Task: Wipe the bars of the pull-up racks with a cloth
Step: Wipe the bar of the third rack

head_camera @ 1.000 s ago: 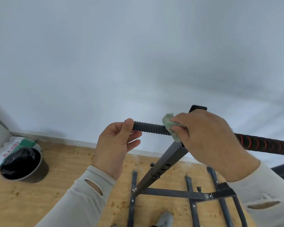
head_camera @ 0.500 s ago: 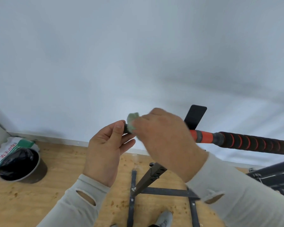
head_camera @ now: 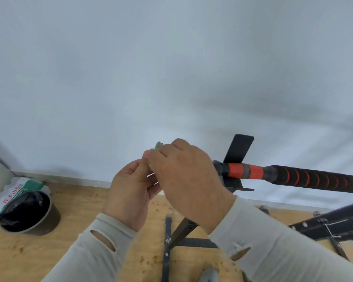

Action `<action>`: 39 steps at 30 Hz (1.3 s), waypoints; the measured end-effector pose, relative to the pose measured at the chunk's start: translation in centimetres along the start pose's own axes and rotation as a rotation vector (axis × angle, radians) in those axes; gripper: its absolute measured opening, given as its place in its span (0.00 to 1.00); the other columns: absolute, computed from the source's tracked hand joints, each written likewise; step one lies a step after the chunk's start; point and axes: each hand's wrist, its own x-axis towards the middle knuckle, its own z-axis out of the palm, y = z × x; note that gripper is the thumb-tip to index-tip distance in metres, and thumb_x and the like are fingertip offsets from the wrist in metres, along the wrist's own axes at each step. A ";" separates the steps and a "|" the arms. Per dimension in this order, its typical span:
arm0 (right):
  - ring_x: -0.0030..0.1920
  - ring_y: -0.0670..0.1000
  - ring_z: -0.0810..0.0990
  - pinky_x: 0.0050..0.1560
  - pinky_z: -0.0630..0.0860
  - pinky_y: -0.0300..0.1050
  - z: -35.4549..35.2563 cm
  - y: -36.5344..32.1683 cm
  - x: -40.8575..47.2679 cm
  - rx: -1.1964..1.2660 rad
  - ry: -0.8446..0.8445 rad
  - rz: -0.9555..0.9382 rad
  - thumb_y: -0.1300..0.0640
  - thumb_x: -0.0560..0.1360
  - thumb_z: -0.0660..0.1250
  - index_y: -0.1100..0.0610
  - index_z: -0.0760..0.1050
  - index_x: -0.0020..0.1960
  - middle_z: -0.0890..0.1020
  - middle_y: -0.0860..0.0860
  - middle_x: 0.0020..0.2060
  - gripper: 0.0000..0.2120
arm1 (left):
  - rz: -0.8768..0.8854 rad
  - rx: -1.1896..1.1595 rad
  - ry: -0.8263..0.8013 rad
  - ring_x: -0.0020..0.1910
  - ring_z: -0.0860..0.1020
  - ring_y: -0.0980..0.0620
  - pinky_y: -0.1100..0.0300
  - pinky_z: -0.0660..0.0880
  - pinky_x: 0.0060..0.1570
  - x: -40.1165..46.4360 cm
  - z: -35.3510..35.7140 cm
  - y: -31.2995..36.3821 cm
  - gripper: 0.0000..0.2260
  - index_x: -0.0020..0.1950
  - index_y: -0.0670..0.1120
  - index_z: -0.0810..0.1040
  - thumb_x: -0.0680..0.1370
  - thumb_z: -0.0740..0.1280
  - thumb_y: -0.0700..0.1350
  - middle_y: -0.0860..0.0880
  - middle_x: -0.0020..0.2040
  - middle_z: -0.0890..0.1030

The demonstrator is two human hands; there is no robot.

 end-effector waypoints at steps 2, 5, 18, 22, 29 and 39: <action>0.40 0.53 0.74 0.36 0.75 0.49 -0.6 1.9 -1.1 0.009 -0.031 -0.022 0.62 0.76 0.60 0.52 0.77 0.57 0.79 0.47 0.40 0.14 | -0.018 -0.010 0.029 0.43 0.85 0.49 0.57 0.84 0.43 0.2 0.0 0.1 0.12 0.49 0.40 0.82 0.82 0.65 0.48 0.44 0.44 0.87; 0.36 0.51 0.73 0.32 0.77 0.51 -2.2 5.8 -3.6 -0.023 -0.118 0.046 0.61 0.72 0.75 0.52 0.76 0.53 0.79 0.47 0.36 0.13 | -0.031 -0.010 0.094 0.51 0.86 0.45 0.55 0.84 0.47 0.2 -0.3 0.0 0.14 0.53 0.40 0.81 0.79 0.68 0.51 0.43 0.49 0.87; 0.42 0.56 0.76 0.39 0.75 0.51 -1.5 1.2 0.5 0.238 -0.139 0.031 0.52 0.82 0.61 0.54 0.72 0.50 0.79 0.49 0.38 0.06 | 0.054 0.069 0.013 0.51 0.85 0.44 0.53 0.82 0.51 -1.1 -1.1 -0.7 0.13 0.54 0.41 0.84 0.82 0.64 0.48 0.39 0.51 0.86; 0.41 0.51 0.72 0.41 0.73 0.51 -2.9 2.9 -0.4 0.348 -0.261 0.043 0.51 0.82 0.60 0.44 0.62 0.43 0.74 0.44 0.35 0.11 | 0.068 0.080 0.045 0.54 0.85 0.43 0.54 0.83 0.51 -1.2 -1.2 -0.7 0.12 0.58 0.41 0.83 0.81 0.64 0.46 0.41 0.52 0.86; 0.43 0.47 0.74 0.46 0.76 0.47 -6.6 7.1 -4.0 0.129 -0.438 0.184 0.50 0.82 0.61 0.47 0.71 0.48 0.75 0.44 0.38 0.04 | 0.113 0.145 0.084 0.53 0.86 0.48 0.52 0.82 0.55 -1.8 -1.3 -0.9 0.10 0.60 0.44 0.82 0.82 0.64 0.41 0.47 0.52 0.87; 0.29 0.45 0.73 0.33 0.67 0.38 -2.6 3.3 -0.2 0.554 -0.336 0.189 0.50 0.81 0.64 0.49 0.72 0.48 0.78 0.44 0.31 0.05 | 0.131 0.174 0.068 0.55 0.85 0.49 0.50 0.79 0.57 -2.0 -1.3 -0.7 0.11 0.62 0.45 0.81 0.82 0.64 0.42 0.46 0.53 0.87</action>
